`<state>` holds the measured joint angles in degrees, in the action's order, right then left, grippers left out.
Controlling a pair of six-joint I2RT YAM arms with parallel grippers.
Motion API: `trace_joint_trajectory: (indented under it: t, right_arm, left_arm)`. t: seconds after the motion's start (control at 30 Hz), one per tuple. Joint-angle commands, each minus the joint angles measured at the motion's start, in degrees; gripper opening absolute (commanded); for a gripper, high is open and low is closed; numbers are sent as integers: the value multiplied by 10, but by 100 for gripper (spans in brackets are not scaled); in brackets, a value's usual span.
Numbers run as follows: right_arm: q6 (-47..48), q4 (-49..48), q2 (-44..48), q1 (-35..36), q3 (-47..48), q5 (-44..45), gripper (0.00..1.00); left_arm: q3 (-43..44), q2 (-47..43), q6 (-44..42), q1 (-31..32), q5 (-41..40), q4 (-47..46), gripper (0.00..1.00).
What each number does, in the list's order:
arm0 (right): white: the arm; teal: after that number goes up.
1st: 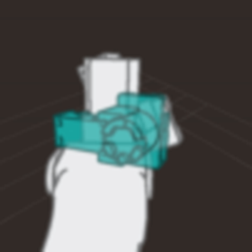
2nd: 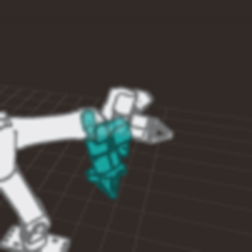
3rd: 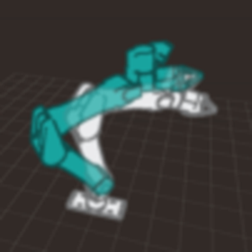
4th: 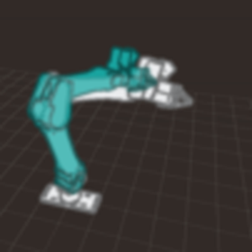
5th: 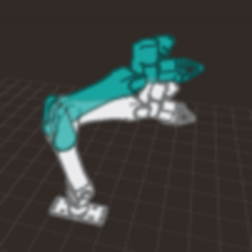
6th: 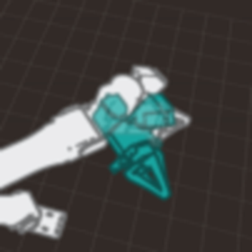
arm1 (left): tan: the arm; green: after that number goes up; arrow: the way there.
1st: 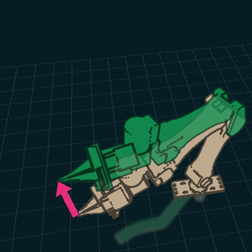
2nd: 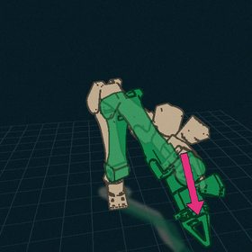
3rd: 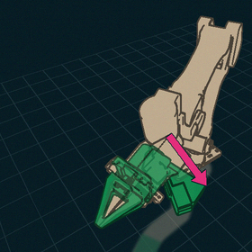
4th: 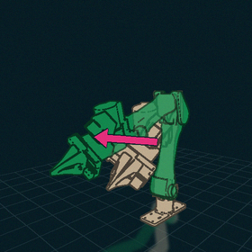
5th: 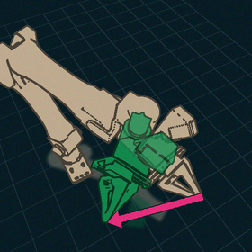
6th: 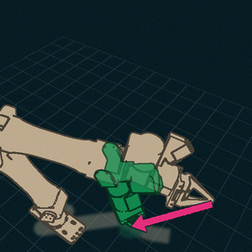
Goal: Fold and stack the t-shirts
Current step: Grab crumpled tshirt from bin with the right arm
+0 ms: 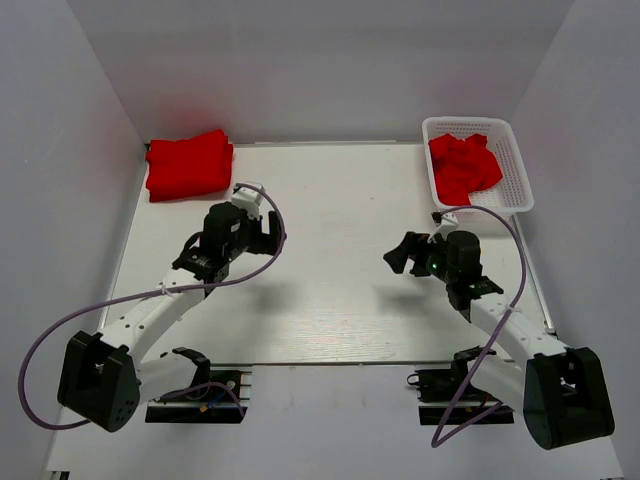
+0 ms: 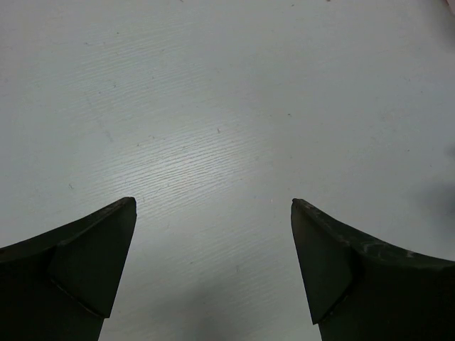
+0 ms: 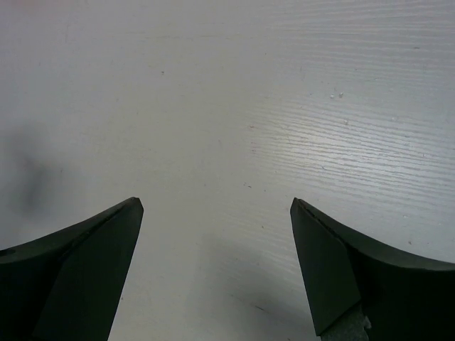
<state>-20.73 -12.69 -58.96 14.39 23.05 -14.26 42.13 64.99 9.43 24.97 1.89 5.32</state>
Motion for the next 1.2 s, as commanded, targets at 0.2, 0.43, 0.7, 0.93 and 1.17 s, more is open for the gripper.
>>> trace_joint_trajectory:
  t: [0.2, 0.43, 0.7, 0.93, 1.17]
  right_arm:
    - [-14, -112, -12, 1, -19, -40, 90]
    - [2, -119, -93, -2, 65, -30, 90]
    - [-18, 50, -316, -29, 400, 183, 90]
    - [15, 211, -550, -125, 712, 219, 90]
    - [62, 268, -724, -187, 949, 238, 90]
  left_arm:
    - [0, -49, -6, 3, -41, 7, 100]
    - [-1, -49, -6, 3, -48, 19, 100]
    - [10, -43, 2, -3, -60, 21, 100]
    - [23, -36, 2, -3, -79, 35, 100]
    - [56, 21, 13, -3, -84, 22, 100]
